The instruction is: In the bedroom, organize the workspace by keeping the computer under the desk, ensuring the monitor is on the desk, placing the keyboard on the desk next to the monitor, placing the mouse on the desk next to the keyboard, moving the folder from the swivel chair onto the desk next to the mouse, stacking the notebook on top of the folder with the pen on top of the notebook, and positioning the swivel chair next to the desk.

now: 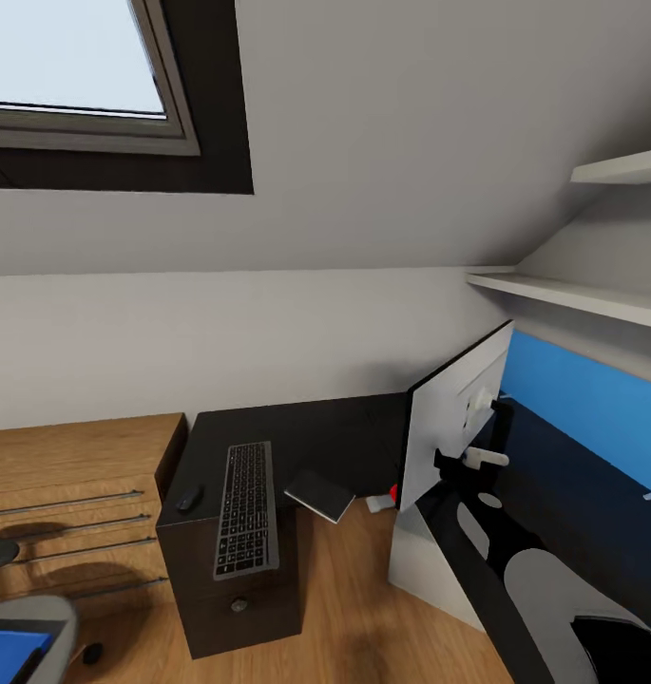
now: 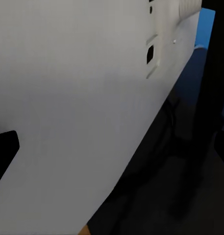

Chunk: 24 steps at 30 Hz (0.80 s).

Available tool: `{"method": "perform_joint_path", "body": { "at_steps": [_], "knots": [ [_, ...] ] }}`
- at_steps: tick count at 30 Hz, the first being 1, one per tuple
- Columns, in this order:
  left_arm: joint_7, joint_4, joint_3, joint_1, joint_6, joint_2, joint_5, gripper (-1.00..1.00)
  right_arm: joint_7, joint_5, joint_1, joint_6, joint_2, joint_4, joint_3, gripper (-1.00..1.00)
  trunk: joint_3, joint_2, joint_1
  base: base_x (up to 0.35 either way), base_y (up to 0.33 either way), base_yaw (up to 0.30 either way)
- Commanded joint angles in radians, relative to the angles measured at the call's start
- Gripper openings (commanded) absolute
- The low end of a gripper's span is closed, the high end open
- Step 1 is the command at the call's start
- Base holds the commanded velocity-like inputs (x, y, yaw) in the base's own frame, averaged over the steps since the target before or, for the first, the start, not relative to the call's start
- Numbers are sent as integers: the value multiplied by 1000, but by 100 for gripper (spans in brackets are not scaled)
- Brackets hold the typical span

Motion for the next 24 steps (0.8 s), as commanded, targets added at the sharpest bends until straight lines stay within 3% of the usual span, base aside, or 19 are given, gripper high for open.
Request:
{"method": "perform_joint_path", "body": {
  "at_steps": [1,15,16,24],
  "knots": [
    [3,-1,-3,0,-1,0,7,100,1,-5,-1,-5,0,1,2,100,-1,-1,0,3,0,0],
    [0,-1,-8,0,-1,-1,6,100,3,17,-1,-28,-1,1,2,100,-1,-1,0,1,0,0],
    [0,-1,-8,0,-1,-1,5,100,2,47,-1,-33,-3,0,8,100,-1,-1,0,0,0,0],
    [0,-1,-8,0,1,-2,5,100,2,62,1,-126,-35,35,10,100,-1,-1,0,0,0,0]
  ]
}}
